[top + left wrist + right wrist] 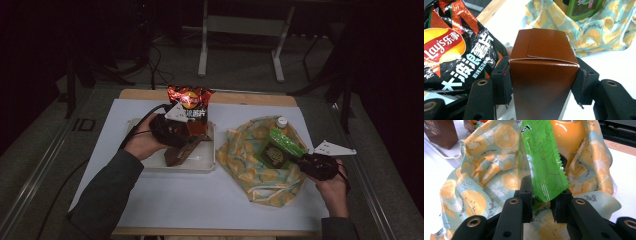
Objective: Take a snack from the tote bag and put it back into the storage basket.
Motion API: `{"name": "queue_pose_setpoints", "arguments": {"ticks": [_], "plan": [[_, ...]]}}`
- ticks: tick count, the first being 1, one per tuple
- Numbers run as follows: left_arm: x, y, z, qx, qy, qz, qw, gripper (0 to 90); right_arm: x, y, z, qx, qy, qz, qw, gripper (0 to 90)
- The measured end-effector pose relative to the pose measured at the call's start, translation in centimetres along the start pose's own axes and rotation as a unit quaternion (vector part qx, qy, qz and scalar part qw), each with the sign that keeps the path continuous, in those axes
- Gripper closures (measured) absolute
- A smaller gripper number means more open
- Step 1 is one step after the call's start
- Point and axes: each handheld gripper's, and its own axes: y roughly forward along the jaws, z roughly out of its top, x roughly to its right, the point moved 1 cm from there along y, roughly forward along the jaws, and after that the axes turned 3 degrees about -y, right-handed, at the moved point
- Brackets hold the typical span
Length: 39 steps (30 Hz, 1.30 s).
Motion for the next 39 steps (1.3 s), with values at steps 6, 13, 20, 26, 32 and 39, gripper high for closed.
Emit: {"name": "queue_pose_setpoints", "arguments": {"ticks": [6,13,20,26,32,39], "plan": [[0.3,0.3,0.1,0.004,0.004,0.001,1.0000,42.0,0.0,0.0,0.0,0.000,0.000,0.000,1.0000,73.7],[0.6,1.2,0.4,0.015,0.004,-0.006,0.9999,41.3,0.0,0.0,0.0,-0.001,-0.001,0.000,1.0000,73.7],[1.1,2.9,0.8,0.028,0.001,-0.017,0.9995,40.0,-0.1,0.0,0.0,-0.001,-0.001,0.000,1.0000,73.8],[1.6,4.5,1.1,0.021,0.003,-0.034,0.9992,38.5,-0.1,-0.1,0.0,-0.001,0.000,0.000,1.0000,73.8],[1.8,5.7,0.8,-0.006,0.007,-0.043,0.9991,38.5,0.0,-0.1,0.0,-0.001,-0.002,0.000,1.0000,73.8],[1.9,6.4,-0.2,-0.016,0.005,-0.047,0.9988,37.2,0.0,-0.1,-0.1,-0.001,-0.001,0.000,1.0000,73.8]]}}
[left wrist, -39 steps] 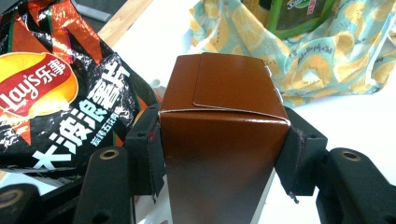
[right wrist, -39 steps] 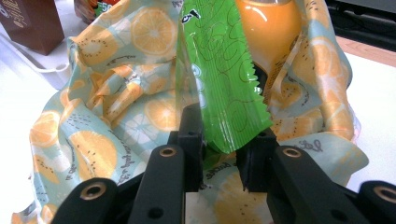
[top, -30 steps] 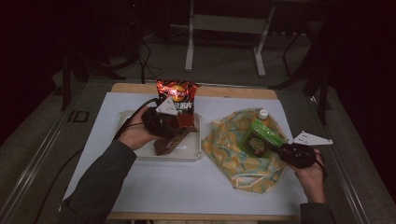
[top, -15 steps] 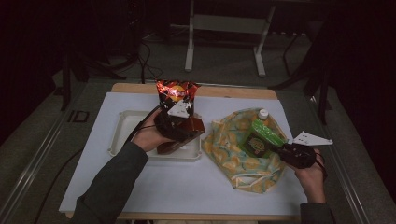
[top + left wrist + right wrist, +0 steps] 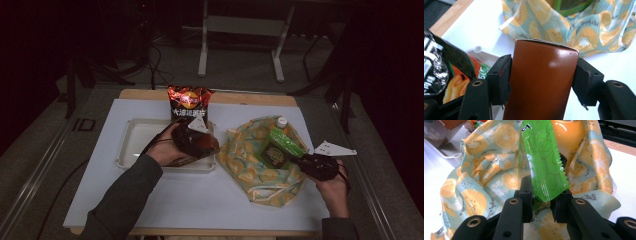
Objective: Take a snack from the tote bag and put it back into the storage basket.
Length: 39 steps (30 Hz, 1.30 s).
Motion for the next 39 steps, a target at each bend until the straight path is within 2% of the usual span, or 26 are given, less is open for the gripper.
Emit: {"name": "queue_pose_setpoints", "arguments": {"ticks": [4,10,18,21,28,34,37,39], "plan": [[-0.1,0.3,-0.8,-0.009,-0.005,-0.002,0.9999,36.0,0.0,0.0,0.0,0.000,0.000,0.000,1.0000,73.8],[0.0,1.1,-1.9,-0.046,-0.002,-0.002,0.9989,34.5,0.0,0.0,0.0,0.000,-0.001,0.000,1.0000,73.8],[0.9,2.5,-2.2,-0.076,0.012,-0.019,0.9969,33.1,0.0,0.0,0.0,0.000,-0.002,0.000,1.0000,73.8],[1.1,2.9,-2.2,-0.083,0.012,-0.019,0.9963,32.7,0.0,0.0,0.0,0.000,-0.002,0.000,1.0000,73.8],[1.2,3.5,-2.5,-0.083,-0.001,-0.015,0.9965,32.2,-0.1,0.0,0.0,-0.001,-0.002,0.000,1.0000,73.8],[1.2,4.0,-2.4,-0.094,-0.006,-0.013,0.9955,31.7,-0.1,0.0,0.0,-0.001,-0.003,0.001,1.0000,73.7],[1.4,4.3,-2.3,-0.097,-0.017,-0.010,0.9951,31.3,-0.1,0.0,0.0,-0.001,-0.002,0.001,1.0000,73.7],[1.3,4.5,-2.3,-0.090,-0.035,-0.018,0.9952,32.1,-0.1,0.0,0.0,-0.001,-0.003,0.001,1.0000,73.7]]}}
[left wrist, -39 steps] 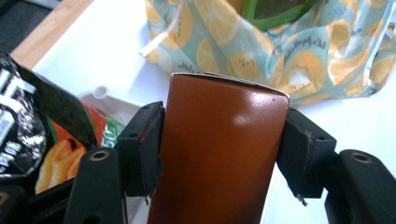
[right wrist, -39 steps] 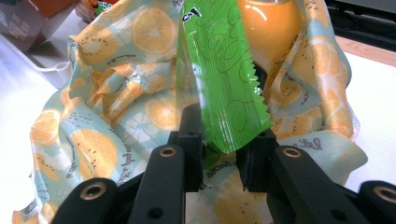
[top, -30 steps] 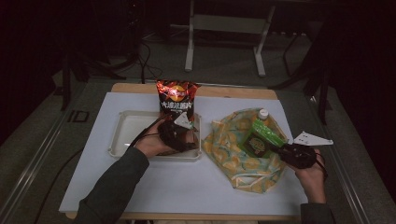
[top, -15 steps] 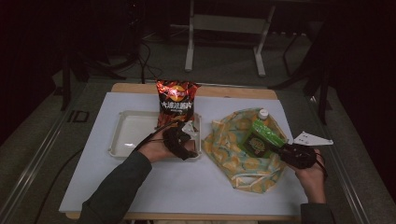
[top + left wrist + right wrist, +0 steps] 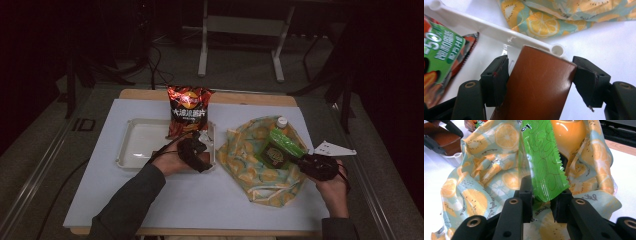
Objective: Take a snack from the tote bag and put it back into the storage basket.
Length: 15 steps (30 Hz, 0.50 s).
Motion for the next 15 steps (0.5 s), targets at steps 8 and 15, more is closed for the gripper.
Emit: {"name": "queue_pose_setpoints", "arguments": {"ticks": [8,15], "plan": [[-0.4,-0.4,0.1,0.030,-0.029,-0.015,0.9990,31.3,0.0,0.0,0.0,0.000,0.000,0.000,1.0000,73.7],[-0.1,-1.8,0.2,0.069,-0.033,-0.001,0.9971,32.1,0.0,0.0,0.0,0.000,-0.002,0.001,1.0000,73.8]]}}
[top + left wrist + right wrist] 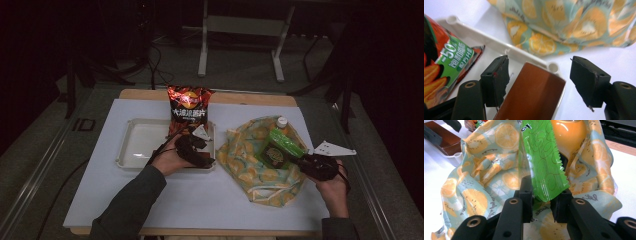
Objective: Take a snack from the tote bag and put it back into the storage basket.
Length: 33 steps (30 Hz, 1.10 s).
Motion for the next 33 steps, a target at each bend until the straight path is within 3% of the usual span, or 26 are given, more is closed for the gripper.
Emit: {"name": "queue_pose_setpoints", "arguments": {"ticks": [16,20,26,33], "plan": [[1.6,-0.2,-0.2,0.059,-0.028,0.008,0.9978,38.6,0.0,0.0,0.0,-0.001,0.000,-0.001,1.0000,73.8],[2.4,-0.1,-0.3,0.067,-0.020,0.009,0.9975,39.1,0.0,0.0,0.0,-0.001,-0.002,-0.001,1.0000,73.8],[3.2,0.1,-0.9,0.088,-0.030,-0.005,0.9956,38.5,-0.1,0.0,0.1,0.000,-0.002,-0.001,1.0000,73.9],[3.5,0.3,-2.1,0.111,-0.040,-0.007,0.9930,37.5,-0.2,0.0,0.2,0.000,-0.003,0.000,1.0000,74.0]]}}
